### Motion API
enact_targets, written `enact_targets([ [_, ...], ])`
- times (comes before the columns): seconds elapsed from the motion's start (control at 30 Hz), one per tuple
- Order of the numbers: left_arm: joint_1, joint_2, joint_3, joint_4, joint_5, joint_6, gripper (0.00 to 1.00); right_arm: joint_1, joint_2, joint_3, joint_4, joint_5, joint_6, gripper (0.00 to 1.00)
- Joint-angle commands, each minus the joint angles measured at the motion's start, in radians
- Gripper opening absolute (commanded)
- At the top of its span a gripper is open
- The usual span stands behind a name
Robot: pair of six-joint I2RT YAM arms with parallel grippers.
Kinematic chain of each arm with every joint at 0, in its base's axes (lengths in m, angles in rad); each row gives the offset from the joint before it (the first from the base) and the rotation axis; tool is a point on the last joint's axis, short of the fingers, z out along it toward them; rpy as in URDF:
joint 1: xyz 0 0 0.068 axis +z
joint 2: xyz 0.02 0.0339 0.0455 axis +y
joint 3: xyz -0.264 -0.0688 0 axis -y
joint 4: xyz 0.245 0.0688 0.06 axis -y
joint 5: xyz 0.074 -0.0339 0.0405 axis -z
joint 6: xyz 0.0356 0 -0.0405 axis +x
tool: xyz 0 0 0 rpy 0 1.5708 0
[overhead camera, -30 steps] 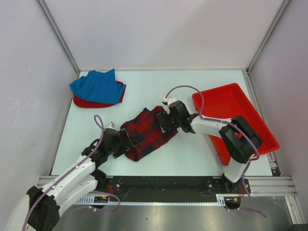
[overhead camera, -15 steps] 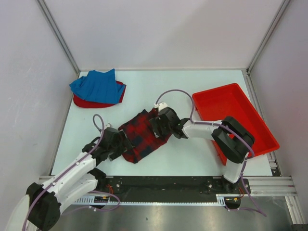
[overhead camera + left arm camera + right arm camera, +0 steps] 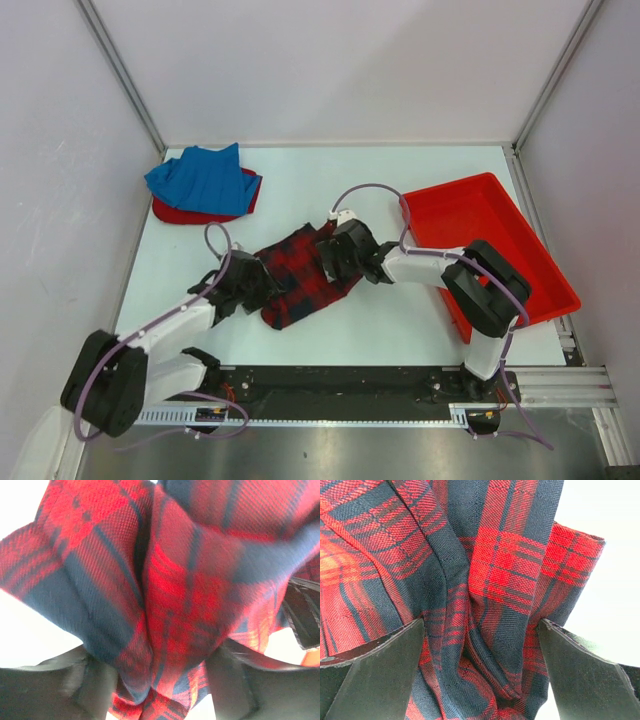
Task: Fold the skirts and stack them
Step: Pick up the skirt from the center of the board.
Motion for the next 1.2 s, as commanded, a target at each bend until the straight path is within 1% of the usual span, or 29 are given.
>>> enact_targets([
  [0.0,0.007,0.162,0.036,0.026,-0.008,0.070,0.59,-0.004,0.000,-0.007,-0.043,-0.010,0.007,1.00],
  [0.03,0.006,0.187,0.050,0.025,-0.008,0.078,0.47,-0.006,0.000,-0.007,-0.041,-0.010,0.007,1.00],
  [0.1,0.004,0.250,0.102,0.014,-0.012,0.107,0.33,-0.009,-0.006,-0.008,-0.039,-0.015,0.013,1.00],
  [0.13,0.003,0.264,0.122,-0.015,-0.037,0.116,0.14,-0.009,-0.008,-0.008,-0.039,-0.015,0.013,1.00],
  [0.17,-0.006,0.278,0.168,-0.032,-0.057,0.130,0.04,-0.010,-0.020,-0.007,-0.041,-0.014,0.016,1.00],
  [0.2,-0.011,0.299,0.194,-0.058,-0.078,0.150,0.00,-0.012,-0.031,-0.007,-0.042,-0.007,0.030,1.00],
  [0.23,-0.017,0.307,0.222,-0.087,-0.125,0.170,0.00,-0.020,-0.043,-0.008,-0.047,-0.001,0.039,1.00],
  [0.27,-0.026,0.315,0.281,-0.105,-0.153,0.187,0.00,-0.027,-0.060,-0.008,-0.052,0.011,0.062,1.00],
  [0.33,-0.034,0.325,0.352,-0.153,-0.207,0.247,0.00,-0.043,-0.133,-0.008,-0.056,0.022,0.111,1.00],
  [0.37,-0.046,0.328,0.422,-0.170,-0.298,0.264,0.00,-0.050,-0.164,-0.008,-0.056,0.029,0.125,1.00],
  [0.4,-0.051,0.341,0.452,-0.173,-0.330,0.320,0.00,-0.050,-0.234,-0.010,-0.056,0.046,0.130,1.00],
  [0.43,-0.051,0.350,0.481,-0.173,-0.360,0.346,0.00,-0.047,-0.271,-0.013,-0.056,0.066,0.133,1.00],
  [0.47,-0.051,0.357,0.534,-0.193,-0.444,0.356,0.00,-0.046,-0.305,-0.014,-0.058,0.092,0.134,1.00],
  [0.5,-0.051,0.368,0.558,-0.192,-0.466,0.394,0.00,-0.046,-0.345,-0.025,-0.059,0.145,0.134,1.00],
  [0.53,-0.051,0.377,0.575,-0.181,-0.479,0.434,0.00,-0.047,-0.411,-0.031,-0.079,0.172,0.140,1.00],
  [0.57,-0.051,0.382,0.599,-0.131,-0.477,0.536,0.00,-0.055,-0.448,-0.039,-0.095,0.193,0.146,1.00],
  [0.6,-0.051,0.384,0.608,-0.098,-0.473,0.599,0.00,-0.063,-0.477,-0.054,-0.113,0.225,0.154,1.00],
  [0.63,-0.051,0.387,0.616,-0.074,-0.479,0.656,0.00,-0.072,-0.537,-0.068,-0.145,0.230,0.168,1.00],
  [0.67,-0.051,0.390,0.631,-0.010,-0.492,0.773,0.00,-0.082,-0.561,-0.083,-0.157,0.230,0.174,1.00],
  [0.73,-0.048,0.403,0.639,0.078,-0.555,0.895,0.00,-0.121,-0.642,-0.138,-0.185,0.215,0.185,1.00],
  [0.77,-0.043,0.407,0.645,0.121,-0.580,1.028,0.00,-0.136,-0.667,-0.161,-0.188,0.214,0.188,1.00],
  [0.8,-0.037,0.414,0.651,0.196,-0.577,1.088,0.00,-0.164,-0.695,-0.210,-0.188,0.218,0.193,1.00],
  [0.83,-0.017,0.420,0.659,0.213,-0.563,1.144,0.00,-0.184,-0.718,-0.230,-0.194,0.220,0.193,1.00],
  [0.87,-0.006,0.437,0.682,0.247,-0.554,1.237,0.00,-0.202,-0.761,-0.253,-0.200,0.218,0.202,1.00],
  [0.9,0.006,0.445,0.696,0.278,-0.545,1.282,0.00,-0.239,-0.781,-0.286,-0.210,0.217,0.202,1.00],
  [0.93,0.026,0.453,0.726,0.292,-0.546,1.323,0.00,-0.253,-0.822,-0.303,-0.213,0.212,0.200,1.00],
  [0.97,0.037,0.474,0.745,0.302,-0.545,1.398,0.00,-0.266,-0.839,-0.313,-0.216,0.203,0.194,1.00],
  [1.03,0.070,0.497,0.806,0.322,-0.528,1.490,0.00,-0.297,-0.874,-0.338,-0.219,0.197,0.185,1.00],
  [1.17,0.133,0.563,0.934,0.315,-0.565,1.565,0.00,-0.317,-0.933,-0.355,-0.211,0.236,0.160,1.00],
])
